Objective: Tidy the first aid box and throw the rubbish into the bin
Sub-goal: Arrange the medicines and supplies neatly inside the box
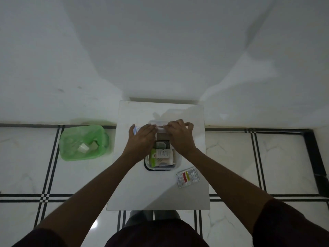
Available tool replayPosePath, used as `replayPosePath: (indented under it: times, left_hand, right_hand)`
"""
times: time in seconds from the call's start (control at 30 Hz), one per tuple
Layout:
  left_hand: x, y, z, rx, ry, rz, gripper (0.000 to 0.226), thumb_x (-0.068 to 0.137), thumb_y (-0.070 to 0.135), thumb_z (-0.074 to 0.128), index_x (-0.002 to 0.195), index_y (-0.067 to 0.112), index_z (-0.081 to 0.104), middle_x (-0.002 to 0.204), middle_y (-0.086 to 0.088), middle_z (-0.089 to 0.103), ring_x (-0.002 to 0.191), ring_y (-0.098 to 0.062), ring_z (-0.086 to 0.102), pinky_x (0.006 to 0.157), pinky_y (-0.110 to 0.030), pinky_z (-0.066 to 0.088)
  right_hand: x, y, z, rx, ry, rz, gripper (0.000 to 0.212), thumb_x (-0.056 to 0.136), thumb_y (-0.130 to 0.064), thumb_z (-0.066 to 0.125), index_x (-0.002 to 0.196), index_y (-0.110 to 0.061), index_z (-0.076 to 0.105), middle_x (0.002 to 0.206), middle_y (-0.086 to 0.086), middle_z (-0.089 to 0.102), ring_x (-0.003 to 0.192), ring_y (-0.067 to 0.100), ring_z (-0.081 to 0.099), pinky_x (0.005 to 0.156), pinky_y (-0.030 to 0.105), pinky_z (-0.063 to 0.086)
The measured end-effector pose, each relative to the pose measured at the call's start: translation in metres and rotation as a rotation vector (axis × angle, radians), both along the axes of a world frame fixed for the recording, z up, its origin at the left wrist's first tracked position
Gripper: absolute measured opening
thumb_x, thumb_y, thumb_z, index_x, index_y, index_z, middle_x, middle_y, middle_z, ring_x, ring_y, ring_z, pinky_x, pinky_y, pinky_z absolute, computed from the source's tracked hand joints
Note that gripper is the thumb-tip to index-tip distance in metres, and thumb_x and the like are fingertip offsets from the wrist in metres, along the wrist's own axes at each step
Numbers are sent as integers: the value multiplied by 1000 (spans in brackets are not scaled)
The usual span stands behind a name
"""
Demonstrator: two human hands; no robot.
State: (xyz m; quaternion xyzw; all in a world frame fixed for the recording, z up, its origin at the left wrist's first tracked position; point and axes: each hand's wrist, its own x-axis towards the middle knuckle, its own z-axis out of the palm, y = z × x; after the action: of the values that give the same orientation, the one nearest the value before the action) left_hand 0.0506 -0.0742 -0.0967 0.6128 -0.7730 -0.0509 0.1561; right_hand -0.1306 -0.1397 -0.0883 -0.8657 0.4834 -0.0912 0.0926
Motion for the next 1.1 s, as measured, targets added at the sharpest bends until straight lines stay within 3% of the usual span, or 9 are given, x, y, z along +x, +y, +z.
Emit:
replayPosePath:
  times: [0.07,0.17,0.33,0.5,0.63,0.77,0.93,1.1]
  left_hand:
    - [0,-5,0,54,-55,-6,44,73,10,74,115,6,64,121,-14,66,114,-27,61,95,-71,36]
    - [-2,-15,3,99,-103,7,43,66,8,77,108,7,67,109,-12,70,103,-29,65,95,-67,36]
    - [-6,-38,12,148,-176,-4,27,66,10,78,91,11,67,92,-7,70,91,-29,62,86,-53,41]
    - [2,-53,17,115,-181,-103,16,71,12,75,85,8,67,84,-9,66,79,-30,59,69,-45,45]
    - [6,-54,14,122,-118,-86,9,74,10,74,79,7,67,82,-10,66,75,-30,58,61,-40,44]
    - [2,-47,6,140,-191,-53,15,68,11,77,81,12,69,81,-5,69,76,-28,59,70,-41,42]
    - [-2,-39,-1,34,-247,-3,18,68,9,73,85,16,68,84,1,71,80,-24,59,82,-45,36]
    - [10,-28,0,-117,-68,89,18,83,19,62,100,18,68,106,3,71,94,-24,60,87,-47,36]
  right_hand:
    - [2,-5,2,21,17,-18,22,75,-21,70,96,-24,70,97,-3,71,94,25,59,80,39,25]
    - [8,-13,10,82,12,-25,13,79,-27,64,89,-25,72,92,-4,73,92,25,56,75,39,23]
    - [14,-27,15,105,3,-96,22,83,-16,58,85,-29,75,82,-6,75,88,22,54,65,33,7]
    - [9,-36,18,129,25,60,25,88,-31,48,87,-24,73,84,-4,70,90,23,53,71,35,19]
    - [-5,-28,8,23,-61,32,8,78,-22,66,83,-19,72,87,1,66,86,25,57,73,39,33]
    - [-6,-27,1,-5,-62,-16,9,79,-13,67,76,-19,73,79,-2,69,79,24,59,72,38,35]
    - [-4,-21,-1,-21,-86,-6,10,79,-18,63,77,-16,73,78,1,71,79,25,62,77,40,38]
    - [-10,-12,-2,-70,-212,-66,14,85,-21,59,84,-17,73,88,-2,74,86,21,63,80,35,32]
